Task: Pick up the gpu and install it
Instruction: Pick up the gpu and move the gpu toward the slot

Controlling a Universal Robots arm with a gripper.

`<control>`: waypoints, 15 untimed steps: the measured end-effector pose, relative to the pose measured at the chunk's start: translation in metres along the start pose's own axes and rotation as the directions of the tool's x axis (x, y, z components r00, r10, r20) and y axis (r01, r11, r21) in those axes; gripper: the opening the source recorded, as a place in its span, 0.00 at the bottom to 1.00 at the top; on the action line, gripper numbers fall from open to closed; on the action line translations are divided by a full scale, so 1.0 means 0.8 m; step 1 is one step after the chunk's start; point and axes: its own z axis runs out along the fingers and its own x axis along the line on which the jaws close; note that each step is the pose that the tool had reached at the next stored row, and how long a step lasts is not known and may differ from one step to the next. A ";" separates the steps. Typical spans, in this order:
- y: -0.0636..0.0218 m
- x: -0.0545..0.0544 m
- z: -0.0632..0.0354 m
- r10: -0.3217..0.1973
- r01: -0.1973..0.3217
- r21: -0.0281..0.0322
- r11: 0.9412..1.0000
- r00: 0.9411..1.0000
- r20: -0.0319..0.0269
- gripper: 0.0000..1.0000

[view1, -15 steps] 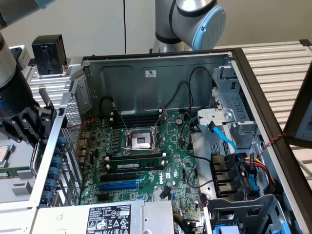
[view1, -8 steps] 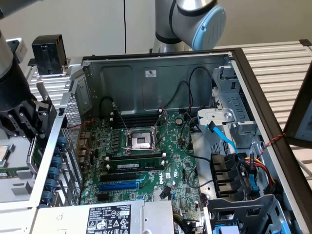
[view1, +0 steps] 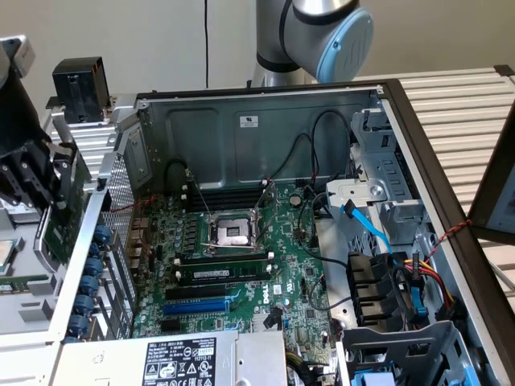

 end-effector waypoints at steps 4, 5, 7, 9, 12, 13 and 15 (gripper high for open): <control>0.002 -0.002 -0.023 -0.002 0.002 0.000 1.000 1.000 0.000 0.27; 0.003 -0.002 -0.028 -0.002 0.002 0.000 1.000 1.000 0.000 0.27; 0.004 -0.003 -0.039 -0.002 0.002 0.000 1.000 1.000 -0.001 0.27; 0.005 -0.004 -0.051 -0.002 0.002 0.000 1.000 1.000 -0.001 0.27; 0.007 -0.006 -0.067 -0.002 0.002 0.000 1.000 1.000 -0.003 0.27; 0.007 -0.006 -0.071 -0.002 0.002 0.000 1.000 1.000 -0.006 0.27; 0.007 -0.007 -0.077 -0.001 0.001 0.001 1.000 1.000 -0.016 0.27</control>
